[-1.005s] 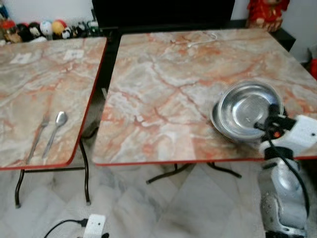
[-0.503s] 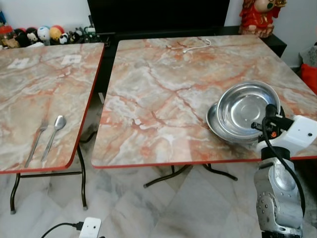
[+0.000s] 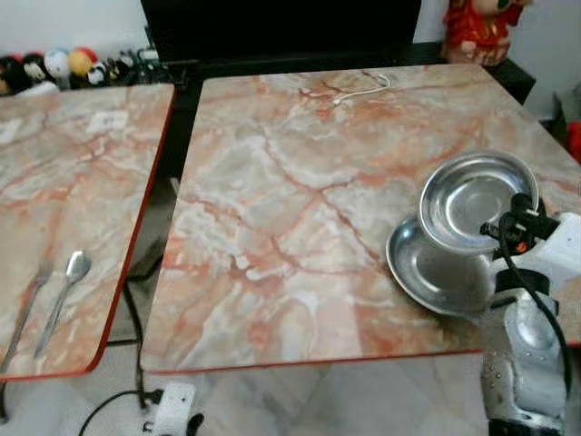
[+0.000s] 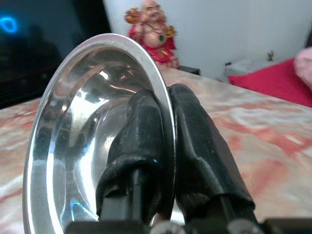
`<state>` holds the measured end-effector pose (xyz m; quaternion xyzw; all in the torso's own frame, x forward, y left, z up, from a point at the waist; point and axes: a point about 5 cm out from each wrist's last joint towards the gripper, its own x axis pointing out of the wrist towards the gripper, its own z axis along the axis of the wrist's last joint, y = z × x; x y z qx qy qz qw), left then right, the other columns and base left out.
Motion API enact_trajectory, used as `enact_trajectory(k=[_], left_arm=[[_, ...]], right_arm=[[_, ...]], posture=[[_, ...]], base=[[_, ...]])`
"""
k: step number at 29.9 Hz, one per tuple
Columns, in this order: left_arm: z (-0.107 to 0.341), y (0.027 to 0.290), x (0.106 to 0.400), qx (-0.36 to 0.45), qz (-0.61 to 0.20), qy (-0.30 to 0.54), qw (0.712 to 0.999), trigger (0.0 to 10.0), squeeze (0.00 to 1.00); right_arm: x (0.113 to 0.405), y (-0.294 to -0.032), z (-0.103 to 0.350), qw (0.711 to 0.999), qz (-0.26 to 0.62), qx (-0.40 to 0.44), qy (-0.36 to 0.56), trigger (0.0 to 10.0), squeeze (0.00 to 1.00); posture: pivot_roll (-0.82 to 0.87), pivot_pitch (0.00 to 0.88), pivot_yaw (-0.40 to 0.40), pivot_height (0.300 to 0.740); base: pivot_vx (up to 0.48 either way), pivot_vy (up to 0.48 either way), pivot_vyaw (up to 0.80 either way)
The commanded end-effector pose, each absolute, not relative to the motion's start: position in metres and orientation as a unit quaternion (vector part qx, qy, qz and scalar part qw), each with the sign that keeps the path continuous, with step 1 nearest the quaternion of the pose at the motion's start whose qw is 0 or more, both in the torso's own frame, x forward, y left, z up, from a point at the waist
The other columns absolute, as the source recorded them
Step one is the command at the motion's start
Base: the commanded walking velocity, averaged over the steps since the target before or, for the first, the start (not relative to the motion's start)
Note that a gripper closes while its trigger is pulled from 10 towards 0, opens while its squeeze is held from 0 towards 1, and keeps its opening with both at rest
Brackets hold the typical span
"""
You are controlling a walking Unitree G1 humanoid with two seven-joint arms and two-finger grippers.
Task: Setting the table
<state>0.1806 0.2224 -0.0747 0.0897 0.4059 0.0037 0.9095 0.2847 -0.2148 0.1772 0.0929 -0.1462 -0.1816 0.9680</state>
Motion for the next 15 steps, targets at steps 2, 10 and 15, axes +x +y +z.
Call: enact_trajectory(k=[2, 10, 15], left_arm=[[-0.082, 0.227, 0.164, 0.092, 0.007, 0.434, 0.896, 10.0, 0.00], [-0.083, 0.236, 0.157, 0.099, 0.008, 0.441, 0.892, 10.0, 0.00], [-0.083, 0.238, 0.155, 0.102, 0.008, 0.444, 0.890, 10.0, 0.00]], right_arm=[[0.271, -0.220, 0.177, 0.961, -0.211, 0.101, -0.146, 10.0, 0.00], [0.243, -0.235, 0.187, 0.930, -0.301, 0.161, -0.140, 10.0, 0.00], [0.244, -0.219, 0.183, 0.937, -0.256, 0.211, -0.106, 10.0, 0.00]], posture=[[-0.12, 0.104, 0.017, 0.740], [-0.13, 0.105, 0.027, 0.740], [-0.13, 0.104, 0.028, 0.740]], base=[[0.000, 0.000, 0.00], [0.000, 0.000, 0.00], [0.000, 0.000, 0.00]])
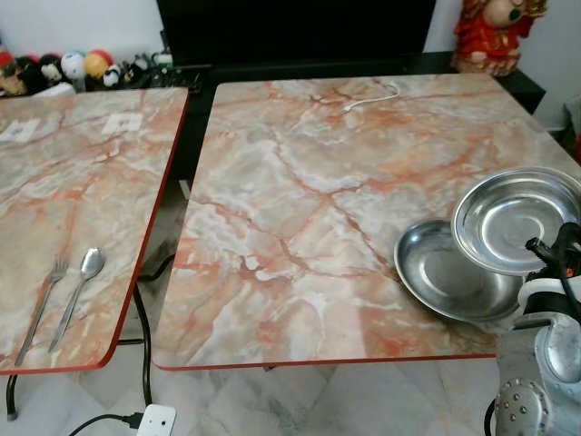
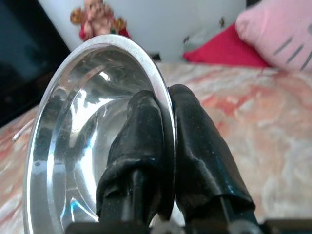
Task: Setting the table
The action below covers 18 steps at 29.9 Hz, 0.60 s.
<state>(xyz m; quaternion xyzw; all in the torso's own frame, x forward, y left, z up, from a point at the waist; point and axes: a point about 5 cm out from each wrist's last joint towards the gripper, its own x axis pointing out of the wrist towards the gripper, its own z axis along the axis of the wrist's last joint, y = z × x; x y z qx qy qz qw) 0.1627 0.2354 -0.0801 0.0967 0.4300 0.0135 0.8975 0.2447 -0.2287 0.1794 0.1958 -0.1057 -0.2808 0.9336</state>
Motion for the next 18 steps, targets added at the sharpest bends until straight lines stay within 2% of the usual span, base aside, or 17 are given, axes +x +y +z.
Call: enact_trajectory(k=[1, 4, 5, 8, 12, 18], left_arm=[[-0.083, 0.238, 0.155, 0.103, 0.009, 0.444, 0.890, 10.0, 0.00], [-0.083, 0.238, 0.155, 0.104, 0.009, 0.445, 0.890, 10.0, 0.00], [-0.083, 0.237, 0.155, 0.104, 0.009, 0.445, 0.889, 10.0, 0.00], [-0.084, 0.234, 0.157, 0.103, 0.007, 0.446, 0.889, 10.0, 0.00], [-0.084, 0.233, 0.158, 0.102, 0.006, 0.445, 0.889, 10.0, 0.00], [-0.083, 0.231, 0.160, 0.103, 0.004, 0.444, 0.890, 10.0, 0.00]], right_arm=[[0.244, -0.216, 0.183, 0.939, -0.243, 0.219, -0.106, 10.0, 0.00], [0.243, -0.217, 0.175, 0.930, -0.248, 0.257, -0.088, 10.0, 0.00], [0.242, -0.220, 0.163, 0.916, -0.263, 0.296, -0.059, 10.0, 0.00], [0.242, -0.219, 0.146, 0.908, -0.265, 0.325, -0.015, 10.0, 0.00], [0.241, -0.219, 0.141, 0.915, -0.264, 0.303, -0.002, 10.0, 0.00], [0.244, -0.215, 0.131, 0.917, -0.242, 0.316, 0.031, 10.0, 0.00]], posture=[[-0.13, 0.106, 0.027, 0.740], [-0.13, 0.106, 0.027, 0.740], [-0.13, 0.106, 0.028, 0.740], [-0.13, 0.107, 0.029, 0.740], [-0.13, 0.106, 0.029, 0.740], [-0.12, 0.107, 0.032, 0.740]], base=[[0.000, 0.000, 0.00], [0.000, 0.000, 0.00], [0.000, 0.000, 0.00], [0.000, 0.000, 0.00], [0.000, 0.000, 0.00], [0.000, 0.000, 0.00]])
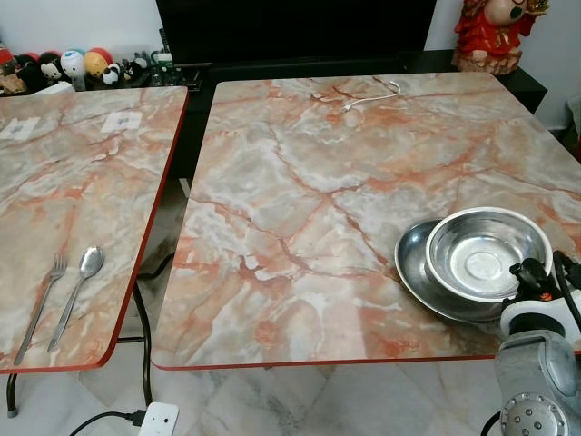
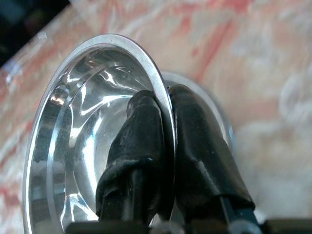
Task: Setting the table
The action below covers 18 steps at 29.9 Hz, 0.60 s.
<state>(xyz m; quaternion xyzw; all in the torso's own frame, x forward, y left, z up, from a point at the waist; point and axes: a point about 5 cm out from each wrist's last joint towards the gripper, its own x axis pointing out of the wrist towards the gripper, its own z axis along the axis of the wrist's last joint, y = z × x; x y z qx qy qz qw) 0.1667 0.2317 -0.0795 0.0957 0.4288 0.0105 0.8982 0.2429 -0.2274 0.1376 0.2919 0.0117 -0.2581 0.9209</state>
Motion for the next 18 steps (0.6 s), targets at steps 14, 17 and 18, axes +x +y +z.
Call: enact_trajectory(k=[14, 17, 18], left_arm=[[-0.082, 0.235, 0.159, 0.104, 0.006, 0.441, 0.892, 10.0, 0.00], [-0.082, 0.235, 0.159, 0.105, 0.006, 0.441, 0.891, 10.0, 0.00], [-0.082, 0.235, 0.159, 0.105, 0.005, 0.441, 0.891, 10.0, 0.00]], right_arm=[[0.266, -0.221, 0.130, 0.919, -0.228, 0.321, 0.020, 10.0, 0.00], [0.272, -0.222, 0.130, 0.920, -0.225, 0.320, 0.013, 10.0, 0.00], [0.273, -0.222, 0.129, 0.921, -0.224, 0.320, 0.014, 10.0, 0.00]], posture=[[-0.12, 0.106, 0.035, 0.740], [-0.12, 0.107, 0.037, 0.740], [-0.12, 0.107, 0.037, 0.740]], base=[[0.000, 0.000, 0.00], [0.000, 0.000, 0.00], [0.000, 0.000, 0.00]])
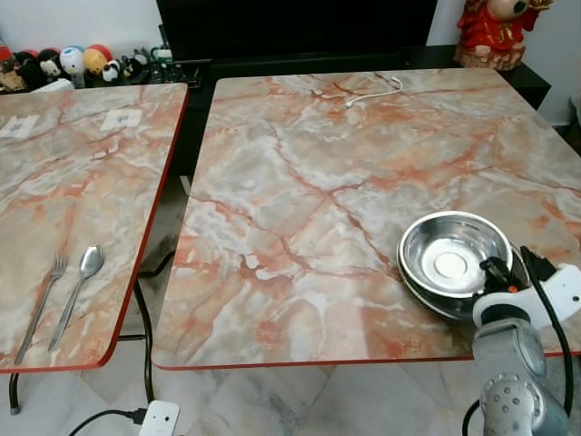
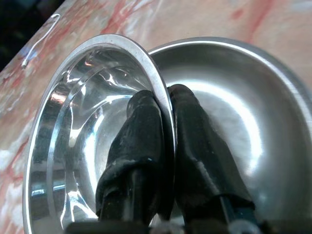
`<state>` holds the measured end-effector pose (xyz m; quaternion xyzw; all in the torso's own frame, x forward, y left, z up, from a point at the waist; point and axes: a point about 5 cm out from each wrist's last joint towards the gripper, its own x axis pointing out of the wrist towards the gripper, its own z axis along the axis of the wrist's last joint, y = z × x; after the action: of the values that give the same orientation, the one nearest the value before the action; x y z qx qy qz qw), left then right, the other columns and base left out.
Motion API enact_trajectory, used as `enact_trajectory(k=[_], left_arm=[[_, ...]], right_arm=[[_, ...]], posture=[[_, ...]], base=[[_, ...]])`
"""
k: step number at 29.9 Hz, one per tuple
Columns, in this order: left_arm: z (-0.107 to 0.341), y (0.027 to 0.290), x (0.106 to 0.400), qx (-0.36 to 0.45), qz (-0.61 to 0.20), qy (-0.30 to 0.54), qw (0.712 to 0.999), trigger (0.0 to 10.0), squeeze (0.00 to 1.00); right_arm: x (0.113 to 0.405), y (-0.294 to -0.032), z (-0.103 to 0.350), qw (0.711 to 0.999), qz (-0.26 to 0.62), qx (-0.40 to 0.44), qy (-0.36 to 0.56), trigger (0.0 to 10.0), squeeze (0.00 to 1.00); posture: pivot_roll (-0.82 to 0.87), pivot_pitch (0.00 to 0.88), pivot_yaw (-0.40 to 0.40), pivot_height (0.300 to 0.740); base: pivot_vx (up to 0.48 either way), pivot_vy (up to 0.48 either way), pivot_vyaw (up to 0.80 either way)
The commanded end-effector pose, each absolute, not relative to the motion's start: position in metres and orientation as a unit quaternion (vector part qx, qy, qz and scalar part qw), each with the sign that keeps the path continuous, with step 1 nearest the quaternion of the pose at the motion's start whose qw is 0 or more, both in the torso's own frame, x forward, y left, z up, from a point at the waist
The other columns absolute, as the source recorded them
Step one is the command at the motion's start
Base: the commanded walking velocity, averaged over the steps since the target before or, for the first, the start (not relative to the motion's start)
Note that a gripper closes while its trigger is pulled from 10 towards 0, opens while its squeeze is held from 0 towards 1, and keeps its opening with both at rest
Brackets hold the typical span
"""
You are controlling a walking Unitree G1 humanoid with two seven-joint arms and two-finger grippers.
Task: Setting the table
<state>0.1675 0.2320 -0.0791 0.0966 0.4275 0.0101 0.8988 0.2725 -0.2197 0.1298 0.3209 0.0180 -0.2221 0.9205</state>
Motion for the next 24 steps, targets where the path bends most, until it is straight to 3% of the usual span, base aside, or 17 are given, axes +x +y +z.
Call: enact_trajectory(k=[1, 15, 24], left_arm=[[-0.082, 0.235, 0.159, 0.104, 0.005, 0.441, 0.891, 10.0, 0.00], [-0.082, 0.233, 0.160, 0.105, 0.004, 0.442, 0.891, 10.0, 0.00], [-0.082, 0.233, 0.162, 0.106, 0.002, 0.440, 0.892, 10.0, 0.00]], right_arm=[[0.276, -0.222, 0.128, 0.920, -0.226, 0.320, 0.014, 10.0, 0.00], [0.266, -0.240, 0.130, 0.914, -0.272, 0.302, -0.011, 10.0, 0.00], [0.264, -0.234, 0.123, 0.912, -0.270, 0.308, 0.003, 10.0, 0.00]], posture=[[-0.11, 0.106, 0.035, 0.740], [-0.11, 0.110, 0.039, 0.740], [-0.11, 0.108, 0.042, 0.740]], base=[[0.000, 0.000, 0.00], [0.000, 0.000, 0.00], [0.000, 0.000, 0.00]])
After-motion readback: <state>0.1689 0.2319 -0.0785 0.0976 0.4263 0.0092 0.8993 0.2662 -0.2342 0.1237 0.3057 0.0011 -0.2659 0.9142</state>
